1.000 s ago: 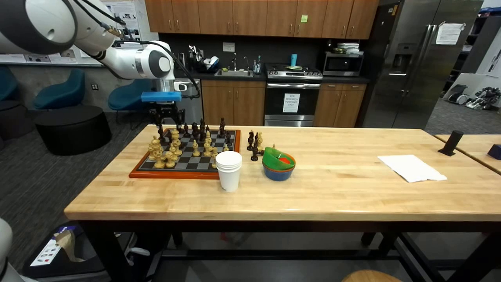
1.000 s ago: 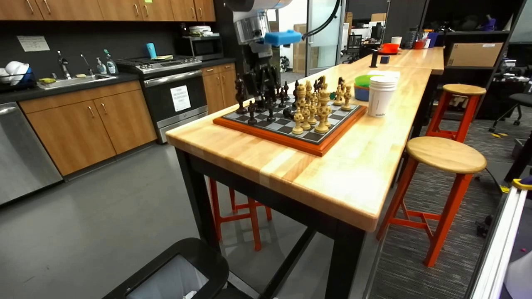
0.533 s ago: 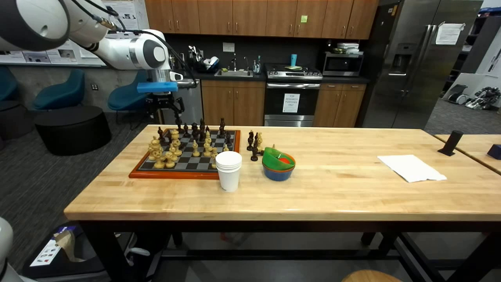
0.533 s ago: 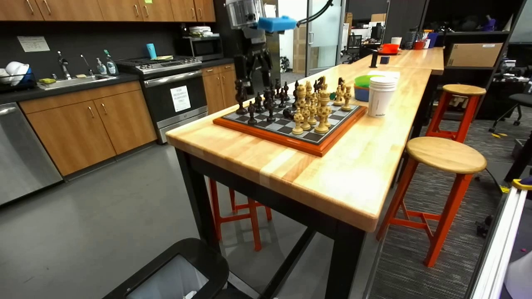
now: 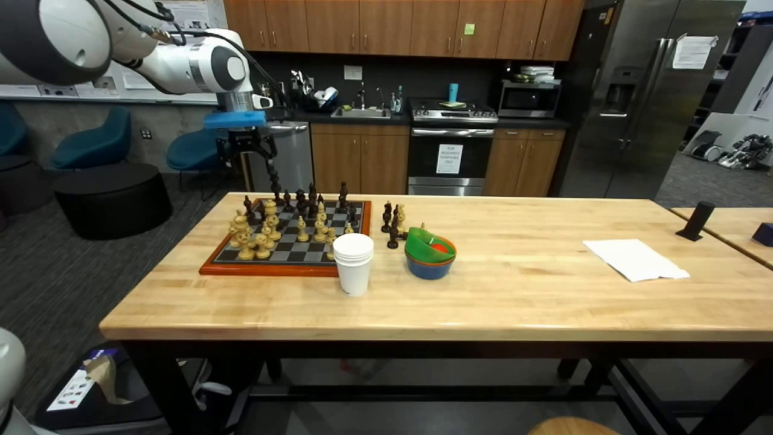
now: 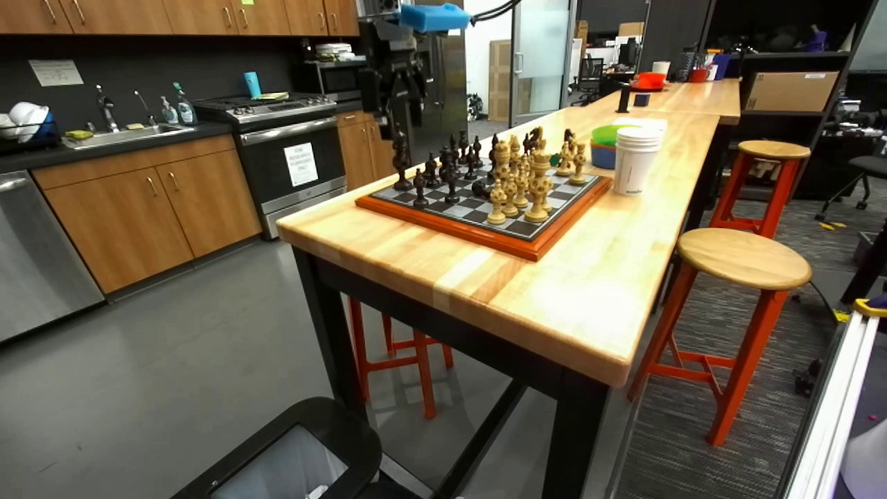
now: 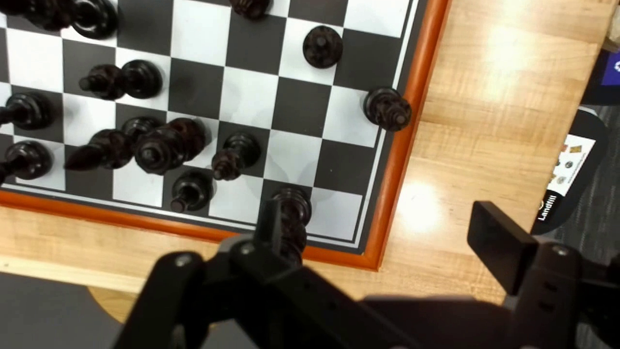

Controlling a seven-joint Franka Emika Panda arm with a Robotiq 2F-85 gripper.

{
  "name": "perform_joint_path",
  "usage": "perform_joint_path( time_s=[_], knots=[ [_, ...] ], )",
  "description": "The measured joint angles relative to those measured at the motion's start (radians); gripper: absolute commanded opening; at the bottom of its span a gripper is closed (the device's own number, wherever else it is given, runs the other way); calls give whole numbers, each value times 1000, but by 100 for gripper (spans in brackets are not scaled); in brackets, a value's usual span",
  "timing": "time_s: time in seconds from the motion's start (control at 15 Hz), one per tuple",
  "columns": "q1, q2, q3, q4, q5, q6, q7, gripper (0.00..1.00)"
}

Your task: Move the dark brown chess pieces forward

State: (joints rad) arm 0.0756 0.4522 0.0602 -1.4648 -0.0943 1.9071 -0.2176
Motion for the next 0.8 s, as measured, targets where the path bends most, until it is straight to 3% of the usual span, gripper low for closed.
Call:
perform_joint_path(
  time_s=[0.53,0.8],
  knots=[
    [34,28,1,43,1,-73,107,99],
    [54,26,4,38,2,-103,172,95]
  ],
)
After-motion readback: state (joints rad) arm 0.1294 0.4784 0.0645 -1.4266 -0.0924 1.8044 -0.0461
